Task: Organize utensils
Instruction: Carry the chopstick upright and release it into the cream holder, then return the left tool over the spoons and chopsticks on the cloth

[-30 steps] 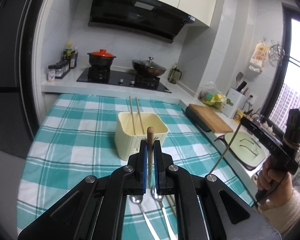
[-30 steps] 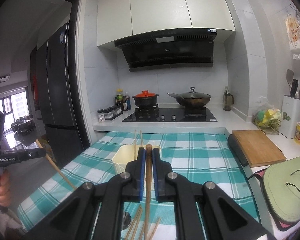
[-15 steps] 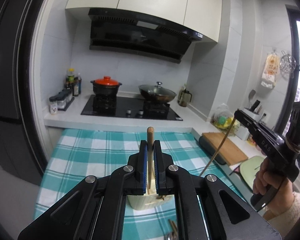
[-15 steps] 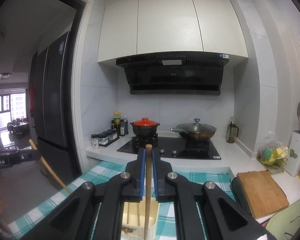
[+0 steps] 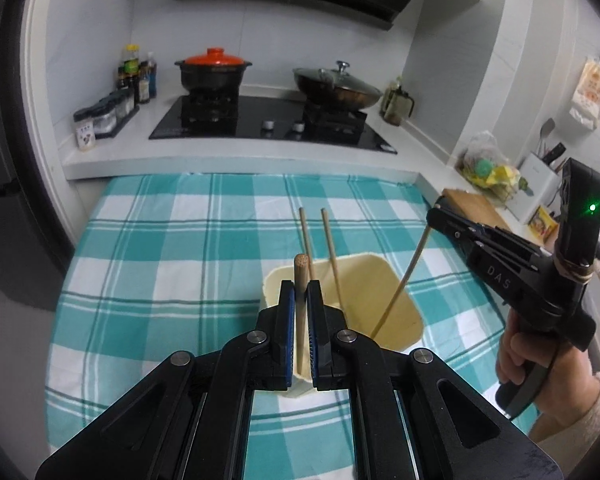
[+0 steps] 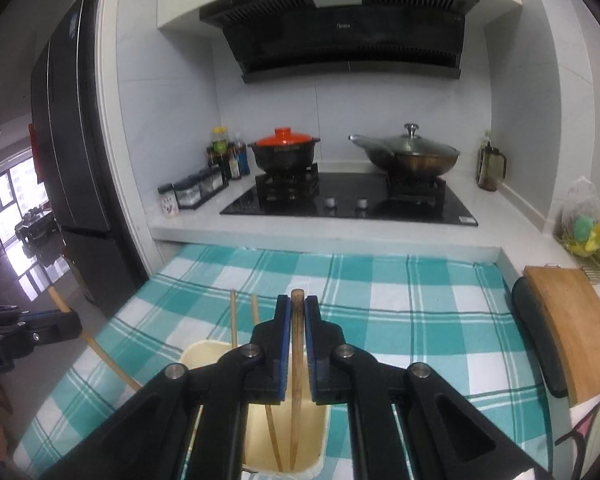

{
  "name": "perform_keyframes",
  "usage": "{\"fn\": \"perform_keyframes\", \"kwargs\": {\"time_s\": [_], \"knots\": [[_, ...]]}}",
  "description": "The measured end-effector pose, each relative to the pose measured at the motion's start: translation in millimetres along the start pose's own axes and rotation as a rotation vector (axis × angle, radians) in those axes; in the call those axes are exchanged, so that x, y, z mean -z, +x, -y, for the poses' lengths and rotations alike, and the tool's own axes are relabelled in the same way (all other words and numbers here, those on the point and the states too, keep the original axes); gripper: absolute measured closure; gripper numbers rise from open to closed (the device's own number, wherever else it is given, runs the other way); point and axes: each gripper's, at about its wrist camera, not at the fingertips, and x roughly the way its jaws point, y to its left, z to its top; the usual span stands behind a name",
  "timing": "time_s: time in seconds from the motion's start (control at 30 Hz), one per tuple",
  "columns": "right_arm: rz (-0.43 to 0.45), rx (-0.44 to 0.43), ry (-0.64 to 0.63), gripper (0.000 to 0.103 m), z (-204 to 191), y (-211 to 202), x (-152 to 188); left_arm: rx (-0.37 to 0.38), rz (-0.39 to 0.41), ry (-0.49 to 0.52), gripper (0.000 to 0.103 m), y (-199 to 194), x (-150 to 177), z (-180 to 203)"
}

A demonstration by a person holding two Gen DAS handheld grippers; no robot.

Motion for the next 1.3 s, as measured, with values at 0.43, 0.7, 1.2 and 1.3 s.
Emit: {"fn": "perform_keyframes", "kwargs": {"time_s": [0.43, 0.7, 1.2, 1.3], "knots": [[0.102, 0.022, 0.059, 0.057, 2, -40, -12, -0.079, 0.1, -0.037, 0.033, -57, 6, -11], [0.092, 0.017, -0.021, 0.057, 11, -146, 42, -0.07, 0.042, 0.058, 0.018, -123, 107, -10], [-0.19, 0.226, 0.084, 0.057, 28, -190, 322, -0.142, -0.053, -0.105, 0.017, -88, 313, -4], [-0.228, 0.267, 0.113, 0.057, 35, -183, 337, -0.196, -0.05, -0.064, 0.017, -80, 320, -2]]}}
